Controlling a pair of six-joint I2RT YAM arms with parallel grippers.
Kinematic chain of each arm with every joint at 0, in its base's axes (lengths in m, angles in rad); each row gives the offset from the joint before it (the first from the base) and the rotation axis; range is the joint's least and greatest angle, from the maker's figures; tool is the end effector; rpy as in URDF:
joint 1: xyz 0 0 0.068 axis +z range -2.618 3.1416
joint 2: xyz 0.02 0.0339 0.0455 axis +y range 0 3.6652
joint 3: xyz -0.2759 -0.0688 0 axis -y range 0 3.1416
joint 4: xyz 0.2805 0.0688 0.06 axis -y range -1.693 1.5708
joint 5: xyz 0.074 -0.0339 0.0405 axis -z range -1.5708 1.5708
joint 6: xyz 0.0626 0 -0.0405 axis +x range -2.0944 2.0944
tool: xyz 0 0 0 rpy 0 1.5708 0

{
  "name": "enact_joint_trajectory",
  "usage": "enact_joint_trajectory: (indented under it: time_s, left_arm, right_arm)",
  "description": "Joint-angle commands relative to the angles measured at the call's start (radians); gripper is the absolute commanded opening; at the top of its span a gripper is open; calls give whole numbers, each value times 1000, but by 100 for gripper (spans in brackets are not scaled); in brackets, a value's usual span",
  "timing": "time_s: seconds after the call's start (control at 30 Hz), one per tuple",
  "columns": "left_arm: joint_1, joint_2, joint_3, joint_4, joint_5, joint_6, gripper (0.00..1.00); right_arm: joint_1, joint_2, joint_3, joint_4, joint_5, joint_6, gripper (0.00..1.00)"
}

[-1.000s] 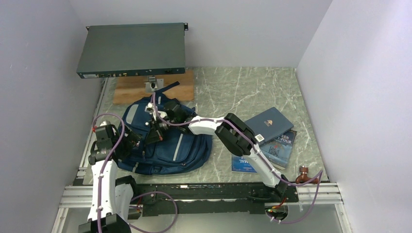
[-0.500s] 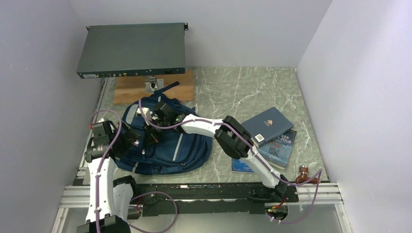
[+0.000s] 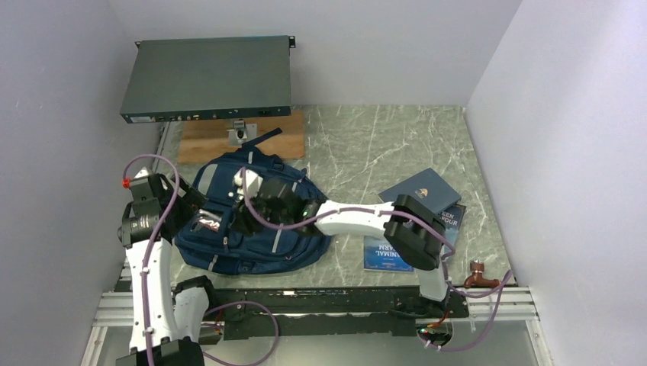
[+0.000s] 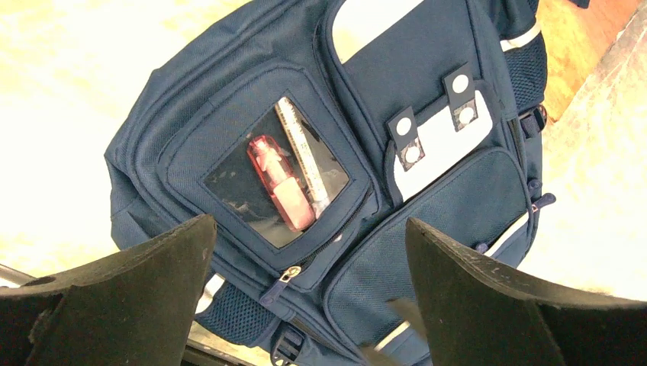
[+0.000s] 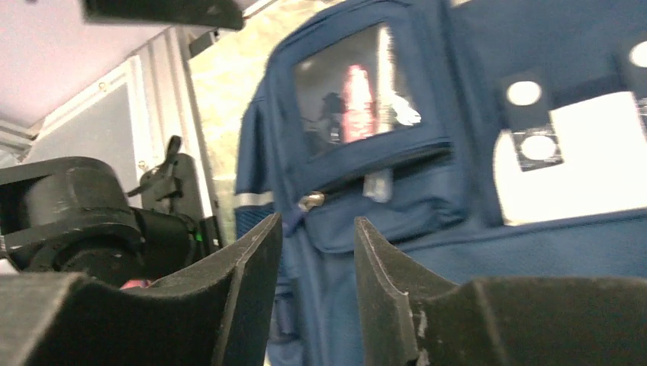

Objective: Pack the student bag
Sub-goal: Place the stationery in the student bag.

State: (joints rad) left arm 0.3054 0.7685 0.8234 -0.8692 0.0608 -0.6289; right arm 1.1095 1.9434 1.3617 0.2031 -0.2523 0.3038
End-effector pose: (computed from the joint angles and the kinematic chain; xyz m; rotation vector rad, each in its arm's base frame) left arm 0.1844 0.0541 0.2813 -1.0527 2.1513 -0.2251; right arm 0.2143 0.4662 0.2167 -0.9991 1.8791 1.1385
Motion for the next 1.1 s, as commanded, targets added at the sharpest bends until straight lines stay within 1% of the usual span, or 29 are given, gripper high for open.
enact_joint_trajectory:
  time_s: [0.0, 0.07, 0.13, 0.2, 0.23, 0.37, 0.5, 0.63, 0.7, 0.73, 0.83, 0.9, 0.97, 1.07]
  left_arm:
    - [6, 32, 78, -41, -17, 48, 100]
    - [6, 33, 86, -46, -2, 56, 100]
    - [6, 23, 83, -40, 1, 63, 100]
    - [7, 9, 80, -44, -27, 65, 100]
    - [7, 6, 74, -37, -19, 72, 100]
    - [11, 33, 60, -24, 15, 59, 100]
    - [47, 76, 6, 40, 76, 54, 100]
    - [134, 151, -8, 102, 147, 112, 100]
    - [156, 197, 5, 126, 97, 128, 100]
    - [171, 228, 31, 111, 79, 128, 100]
    - [217, 318, 48, 122, 87, 116, 100]
    - [266, 368, 33, 160, 145, 103, 100]
    - [313, 388, -9, 232, 215, 92, 100]
    - [335, 411, -59, 304, 317, 94, 100]
  right_arm:
    - [126, 7, -51, 141, 171, 41, 43]
    - [139, 27, -35, 149, 173, 33, 43]
    - [134, 42, -46, 192, 155, 37, 39]
    - [108, 43, -74, 230, 185, 99, 37]
    - [89, 53, -76, 239, 168, 124, 37]
    - [6, 118, -43, 271, -61, 169, 39]
    - [-42, 172, -12, 303, -183, 165, 38]
    - [-75, 222, 40, 319, -241, 191, 34]
    - [-90, 239, 44, 349, -263, 217, 32]
    - [-95, 246, 46, 364, -278, 227, 30]
    - [-105, 269, 63, 389, -315, 241, 25]
    - [-105, 290, 89, 386, -350, 248, 22]
    - [-105, 306, 102, 406, -371, 263, 19]
    - [-104, 339, 130, 413, -393, 273, 13]
